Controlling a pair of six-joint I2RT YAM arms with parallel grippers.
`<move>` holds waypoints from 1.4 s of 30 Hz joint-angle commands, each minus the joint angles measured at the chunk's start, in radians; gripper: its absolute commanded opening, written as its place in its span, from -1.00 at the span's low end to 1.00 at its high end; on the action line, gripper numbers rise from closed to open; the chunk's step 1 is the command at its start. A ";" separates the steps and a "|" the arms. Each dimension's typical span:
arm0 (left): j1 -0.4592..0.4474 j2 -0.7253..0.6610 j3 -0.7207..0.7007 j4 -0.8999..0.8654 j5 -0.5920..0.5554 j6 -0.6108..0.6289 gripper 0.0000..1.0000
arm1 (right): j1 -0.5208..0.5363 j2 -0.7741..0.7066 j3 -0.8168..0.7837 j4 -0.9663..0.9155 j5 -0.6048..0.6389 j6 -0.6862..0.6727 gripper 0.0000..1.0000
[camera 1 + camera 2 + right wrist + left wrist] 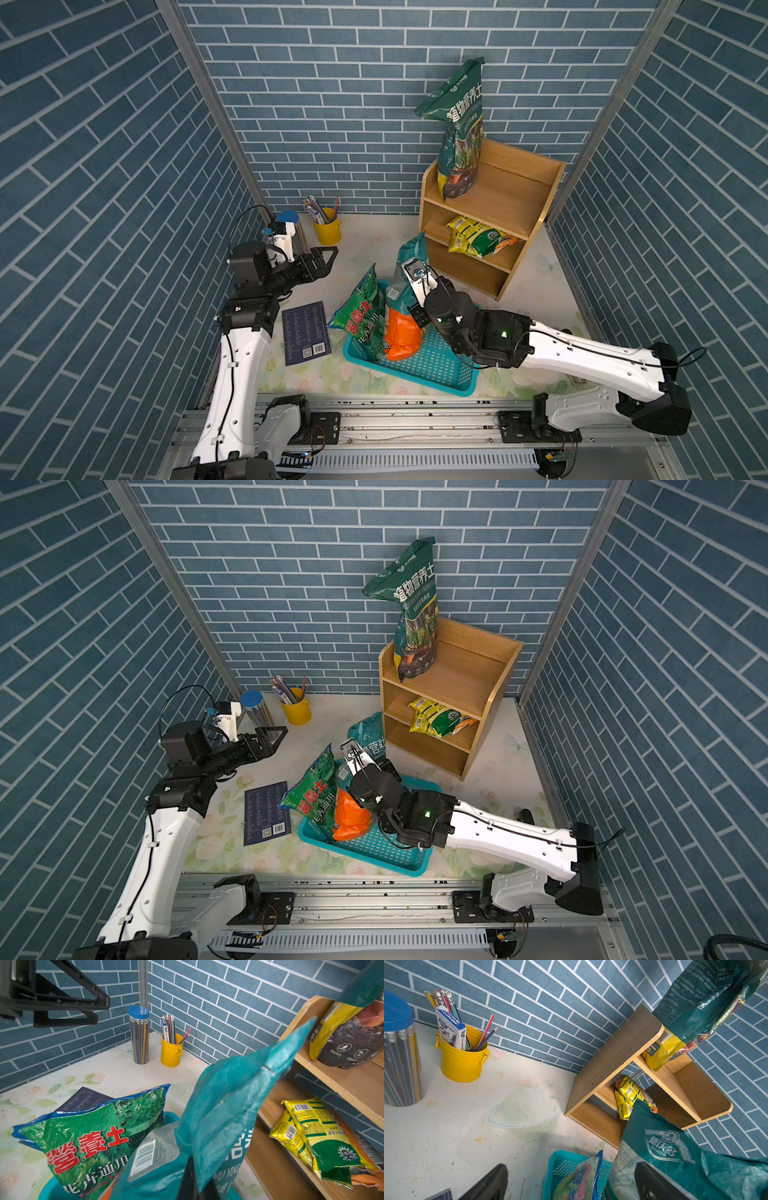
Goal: Take down the fertilizer bag from the shelf
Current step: Place the fertilizer bag in the storage box.
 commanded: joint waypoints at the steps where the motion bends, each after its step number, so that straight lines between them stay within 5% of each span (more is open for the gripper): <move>1: 0.005 -0.002 -0.011 0.015 0.014 -0.002 1.00 | -0.008 -0.001 0.026 0.213 0.073 -0.053 -1.00; 18: 0.005 0.000 -0.010 0.015 0.016 -0.001 1.00 | -0.102 0.158 -0.146 0.475 -0.084 -0.172 -1.00; 38: 0.005 0.001 -0.012 0.015 0.015 -0.002 1.00 | 0.074 0.246 -0.304 0.616 -0.133 -0.094 -1.00; 42: 0.005 0.000 -0.014 0.014 0.016 -0.002 1.00 | 0.132 0.277 -0.308 0.640 -0.106 -0.098 -0.65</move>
